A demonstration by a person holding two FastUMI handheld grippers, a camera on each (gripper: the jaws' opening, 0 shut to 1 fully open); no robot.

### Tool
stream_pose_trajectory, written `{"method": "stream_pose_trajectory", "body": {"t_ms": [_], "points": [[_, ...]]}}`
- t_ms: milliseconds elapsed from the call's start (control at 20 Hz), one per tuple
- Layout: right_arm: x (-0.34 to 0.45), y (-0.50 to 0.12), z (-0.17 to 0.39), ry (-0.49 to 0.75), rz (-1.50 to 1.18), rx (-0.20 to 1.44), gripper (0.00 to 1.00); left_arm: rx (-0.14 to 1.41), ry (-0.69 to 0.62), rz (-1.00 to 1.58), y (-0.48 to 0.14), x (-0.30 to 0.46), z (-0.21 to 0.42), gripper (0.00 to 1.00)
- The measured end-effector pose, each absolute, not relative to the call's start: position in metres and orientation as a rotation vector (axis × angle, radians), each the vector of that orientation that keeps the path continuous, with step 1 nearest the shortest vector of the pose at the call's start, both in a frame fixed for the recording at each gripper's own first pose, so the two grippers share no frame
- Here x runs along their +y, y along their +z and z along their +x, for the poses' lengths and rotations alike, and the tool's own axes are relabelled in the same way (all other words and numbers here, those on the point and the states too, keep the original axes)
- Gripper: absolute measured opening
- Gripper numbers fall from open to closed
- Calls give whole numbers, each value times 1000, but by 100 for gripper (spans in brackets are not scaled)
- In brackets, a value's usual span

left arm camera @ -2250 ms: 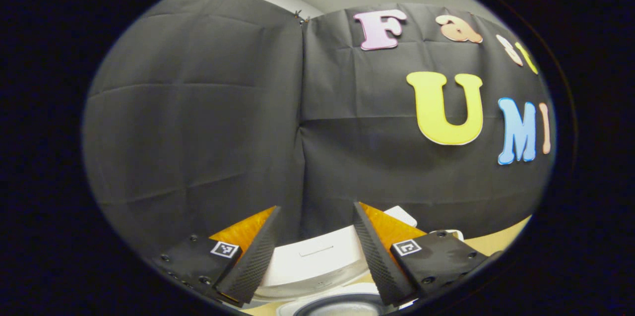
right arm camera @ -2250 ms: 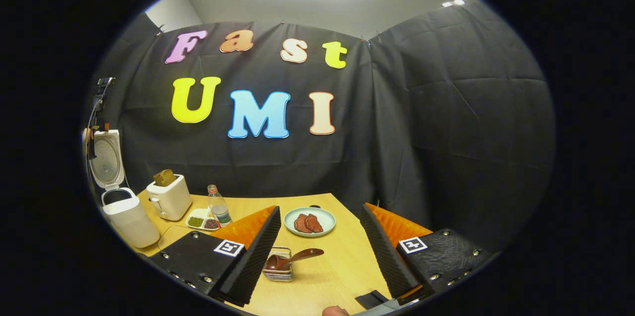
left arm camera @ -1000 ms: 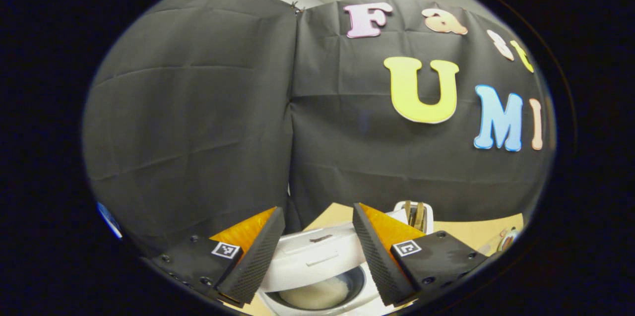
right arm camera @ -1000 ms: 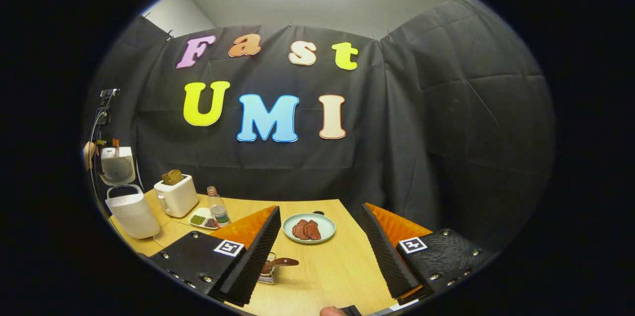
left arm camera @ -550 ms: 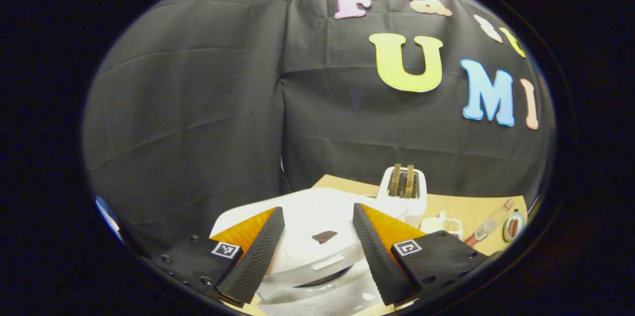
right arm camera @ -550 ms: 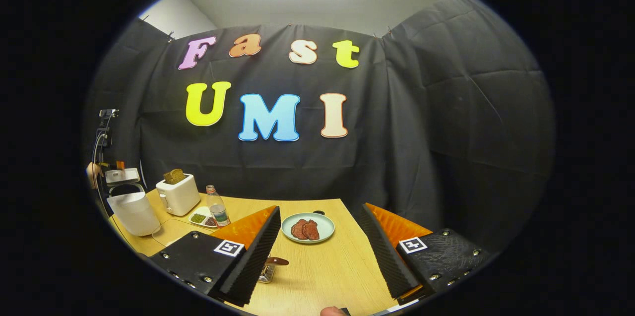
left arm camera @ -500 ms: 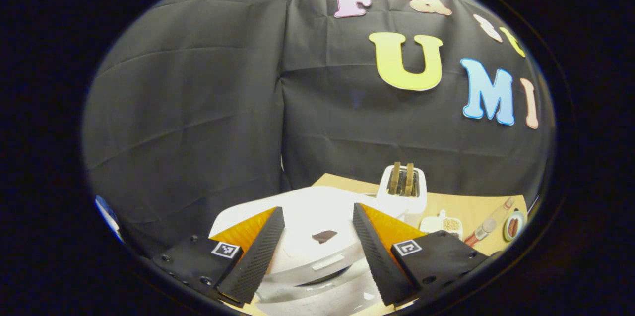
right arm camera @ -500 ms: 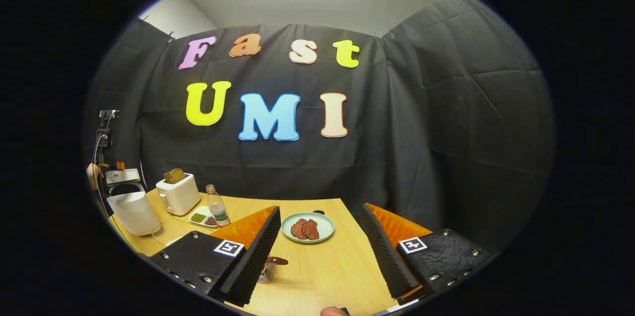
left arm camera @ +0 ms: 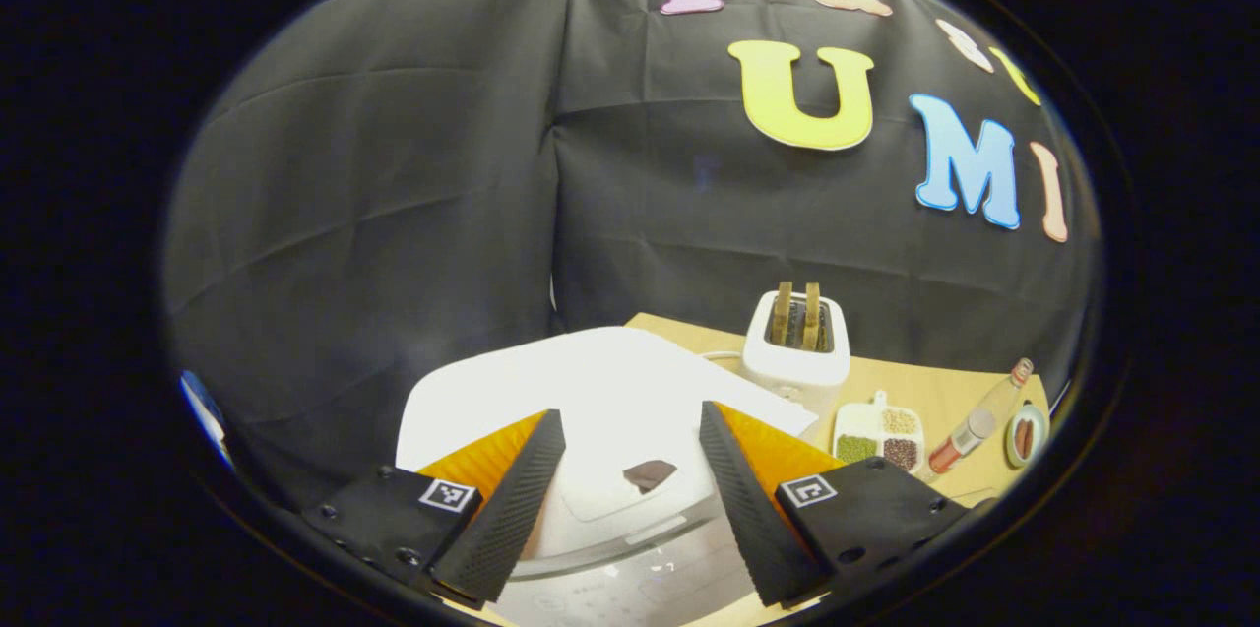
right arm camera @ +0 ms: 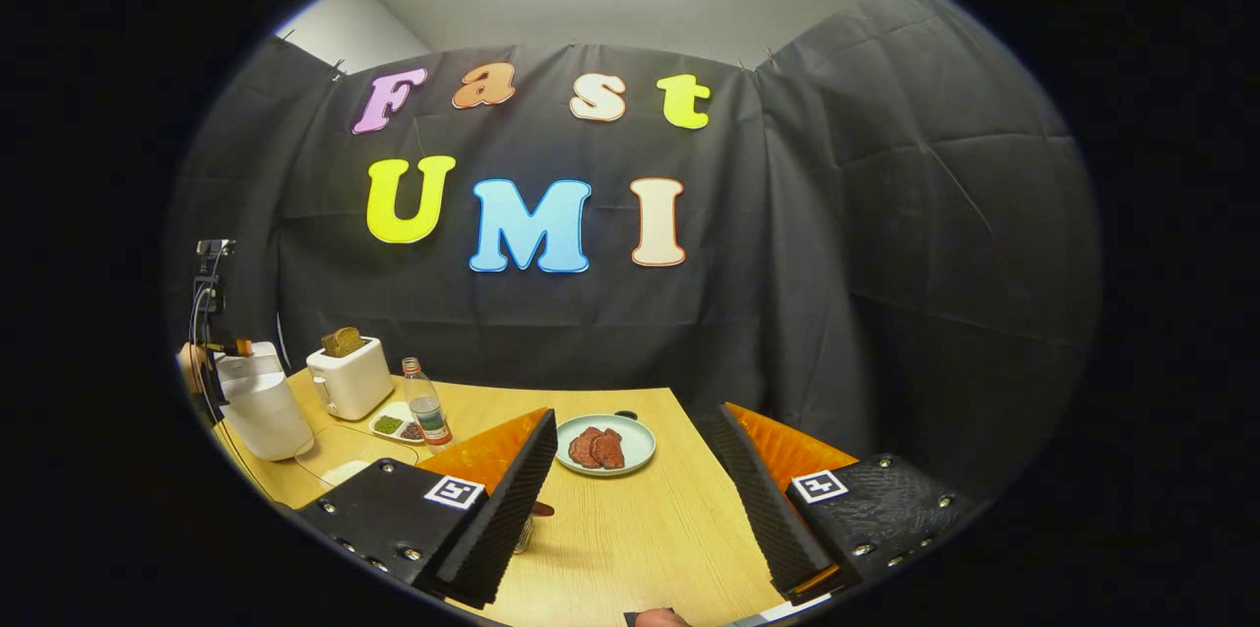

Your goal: Close the left gripper, press the button to open the rice cooker; take a wooden spoon from the chopstick holder with the right hand, scoop a spoonful of rice and pour it into the rice cooker, then put the wooden spoon back into the chopstick holder.

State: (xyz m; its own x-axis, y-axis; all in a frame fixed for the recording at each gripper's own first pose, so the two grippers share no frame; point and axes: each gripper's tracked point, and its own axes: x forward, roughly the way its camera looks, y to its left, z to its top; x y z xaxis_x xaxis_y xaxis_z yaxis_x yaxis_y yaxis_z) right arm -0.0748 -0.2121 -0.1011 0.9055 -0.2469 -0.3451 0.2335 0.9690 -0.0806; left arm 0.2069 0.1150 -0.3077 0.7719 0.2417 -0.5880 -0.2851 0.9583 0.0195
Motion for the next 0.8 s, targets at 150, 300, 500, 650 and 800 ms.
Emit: {"method": "stream_pose_trajectory", "body": {"t_ms": [150,300,500,650,800], "points": [[-215,-103,-79,-257,-37,368,98,631,274,-39,-316,112,203,96],[-218,-102,-82,-269,-36,366,98,654,268,-17,-326,109,200,97],[-220,-101,-85,-278,-37,363,98,683,276,-17,-331,109,201,97],[-221,-101,-88,-283,-30,356,98,702,278,-49,-330,108,198,98],[-215,-102,-88,-283,-2,354,98,687,237,-57,-329,107,198,98]]}}
